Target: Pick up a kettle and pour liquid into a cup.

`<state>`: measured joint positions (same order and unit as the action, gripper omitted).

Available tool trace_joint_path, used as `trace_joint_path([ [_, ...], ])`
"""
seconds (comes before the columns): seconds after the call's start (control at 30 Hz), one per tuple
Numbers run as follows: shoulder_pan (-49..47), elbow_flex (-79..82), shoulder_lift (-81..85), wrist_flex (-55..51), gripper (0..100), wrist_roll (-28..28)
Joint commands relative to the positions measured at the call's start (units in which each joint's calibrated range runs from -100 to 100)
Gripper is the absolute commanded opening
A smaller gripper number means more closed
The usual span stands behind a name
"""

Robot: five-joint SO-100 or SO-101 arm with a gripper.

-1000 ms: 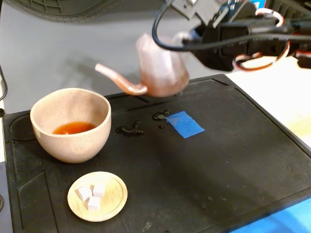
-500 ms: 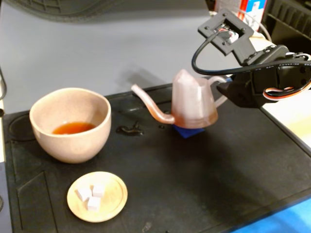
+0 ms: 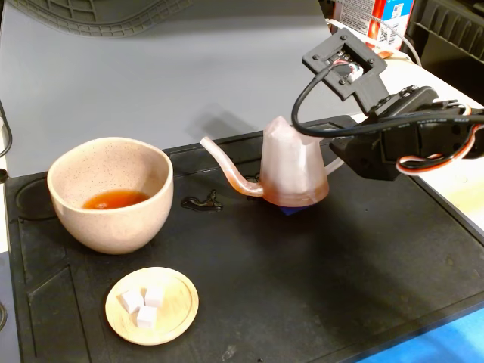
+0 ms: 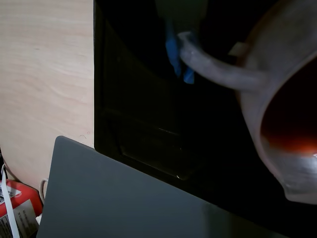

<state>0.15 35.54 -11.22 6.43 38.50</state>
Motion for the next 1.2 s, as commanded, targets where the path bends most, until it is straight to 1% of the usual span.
trace_joint_path([
  [0.0, -0.11, -0.42, 0.55, 1.91, 1, -0.22],
  [0.17, -0.11, -0.33, 0.55, 2.17, 1, -0.32],
  [0.23, -0.11, -0.33, 0.55, 1.82, 11, -0.38],
  [0.5, -1.48, -0.24, 0.46, 1.65, 11, -0.38],
  [0.57, -1.41, 2.94, 0.72, 2.17, 11, -0.38],
  [0.73, -0.72, 4.21, 1.57, 2.26, 11, -0.32],
  [0.83, -0.72, 18.54, 15.06, 2.17, 10, 0.15],
  [0.9, -0.72, 22.72, 21.03, 1.65, 10, 0.20],
  [0.93, -0.72, 27.25, 28.11, 1.57, 3, 0.25],
  [0.97, -0.72, 28.25, 29.99, 1.57, 1, 0.25],
  [1.0, -0.72, 30.88, 35.11, 1.57, 1, 2.20],
  [1.03, -0.87, 34.06, 40.31, 1.57, 1, 6.03],
  [1.1, -0.72, 42.68, 51.57, 1.57, 1, 10.28],
  [1.17, 0.57, 51.21, 63.18, 1.48, 1, 11.17],
])
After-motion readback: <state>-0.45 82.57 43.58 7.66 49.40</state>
